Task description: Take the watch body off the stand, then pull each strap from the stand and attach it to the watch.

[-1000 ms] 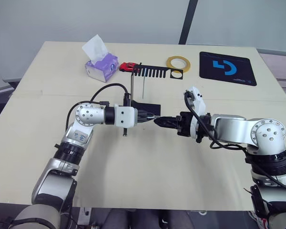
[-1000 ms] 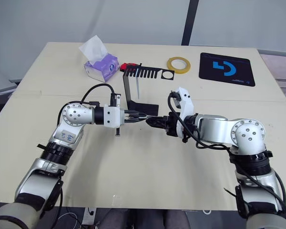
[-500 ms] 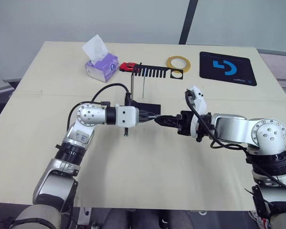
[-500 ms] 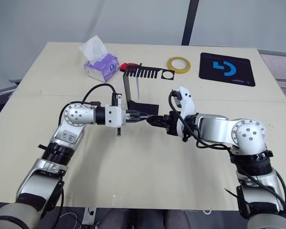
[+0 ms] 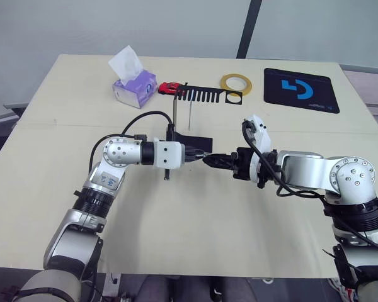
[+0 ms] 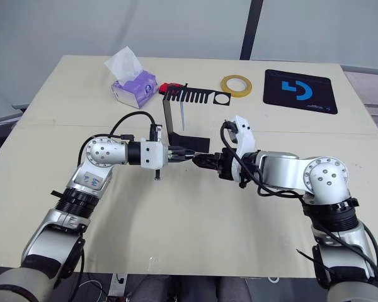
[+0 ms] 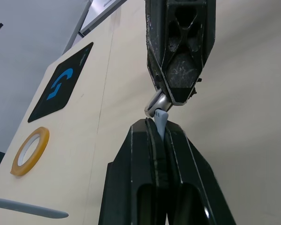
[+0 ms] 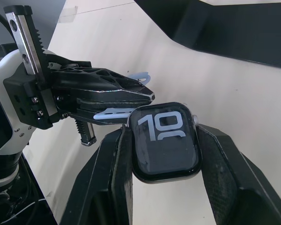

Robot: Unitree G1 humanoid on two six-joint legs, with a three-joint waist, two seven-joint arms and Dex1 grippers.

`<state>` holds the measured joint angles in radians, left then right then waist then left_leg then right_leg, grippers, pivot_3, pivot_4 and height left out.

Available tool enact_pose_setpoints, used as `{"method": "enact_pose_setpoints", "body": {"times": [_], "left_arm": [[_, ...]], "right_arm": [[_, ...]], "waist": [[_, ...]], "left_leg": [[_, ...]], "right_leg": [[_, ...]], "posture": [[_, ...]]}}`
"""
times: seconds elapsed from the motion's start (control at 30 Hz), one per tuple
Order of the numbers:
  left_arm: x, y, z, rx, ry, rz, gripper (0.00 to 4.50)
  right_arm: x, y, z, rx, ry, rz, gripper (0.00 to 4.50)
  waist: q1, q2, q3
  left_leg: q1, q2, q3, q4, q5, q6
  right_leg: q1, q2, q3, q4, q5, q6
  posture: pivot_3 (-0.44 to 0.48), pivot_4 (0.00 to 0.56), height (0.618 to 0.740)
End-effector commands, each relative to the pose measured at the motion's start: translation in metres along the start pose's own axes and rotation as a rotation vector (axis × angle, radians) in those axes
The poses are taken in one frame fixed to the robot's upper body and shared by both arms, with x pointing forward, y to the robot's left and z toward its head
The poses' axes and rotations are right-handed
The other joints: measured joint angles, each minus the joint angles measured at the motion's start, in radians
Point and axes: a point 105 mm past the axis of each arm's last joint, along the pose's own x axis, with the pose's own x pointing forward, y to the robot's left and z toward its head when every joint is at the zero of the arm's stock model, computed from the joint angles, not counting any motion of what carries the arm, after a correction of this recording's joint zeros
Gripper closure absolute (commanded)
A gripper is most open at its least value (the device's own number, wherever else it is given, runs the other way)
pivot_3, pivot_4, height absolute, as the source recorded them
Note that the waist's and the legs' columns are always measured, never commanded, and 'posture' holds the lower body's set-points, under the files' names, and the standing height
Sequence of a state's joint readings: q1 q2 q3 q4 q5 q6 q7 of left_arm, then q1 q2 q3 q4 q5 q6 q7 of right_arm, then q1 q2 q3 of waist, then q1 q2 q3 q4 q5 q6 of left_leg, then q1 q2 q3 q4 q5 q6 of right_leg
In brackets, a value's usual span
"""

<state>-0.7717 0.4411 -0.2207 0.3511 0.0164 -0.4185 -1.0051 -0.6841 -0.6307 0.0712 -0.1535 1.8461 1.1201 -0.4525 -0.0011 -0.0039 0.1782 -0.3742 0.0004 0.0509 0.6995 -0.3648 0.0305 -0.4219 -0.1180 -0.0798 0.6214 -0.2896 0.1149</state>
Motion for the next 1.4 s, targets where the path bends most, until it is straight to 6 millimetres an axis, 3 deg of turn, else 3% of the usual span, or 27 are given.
{"method": "enact_pose_setpoints", "body": {"times": [0.03, 1.4], "left_arm": [[0.009, 0.001, 0.014, 0.047, -0.044, -0.002, 4.50], [0.012, 0.007, 0.012, 0.059, -0.042, 0.012, 4.50]], "right_arm": [[-0.002, 0.024, 0.005, -0.045, -0.017, 0.086, 2.87], [0.002, 0.037, 0.001, -0.072, -0.018, 0.112, 2.87]], "waist": [[0.000, 0.000, 0.000], [0.000, 0.000, 0.000]], "left_leg": [[0.000, 0.000, 0.000, 0.000, 0.000, 0.000], [0.000, 0.000, 0.000, 0.000, 0.000, 0.000]], "right_leg": [[0.000, 0.000, 0.000, 0.000, 0.000, 0.000], [0.000, 0.000, 0.000, 0.000, 0.000, 0.000]], "posture": [[0.000, 0.150, 0.738], [0.000, 0.150, 0.738]]}}
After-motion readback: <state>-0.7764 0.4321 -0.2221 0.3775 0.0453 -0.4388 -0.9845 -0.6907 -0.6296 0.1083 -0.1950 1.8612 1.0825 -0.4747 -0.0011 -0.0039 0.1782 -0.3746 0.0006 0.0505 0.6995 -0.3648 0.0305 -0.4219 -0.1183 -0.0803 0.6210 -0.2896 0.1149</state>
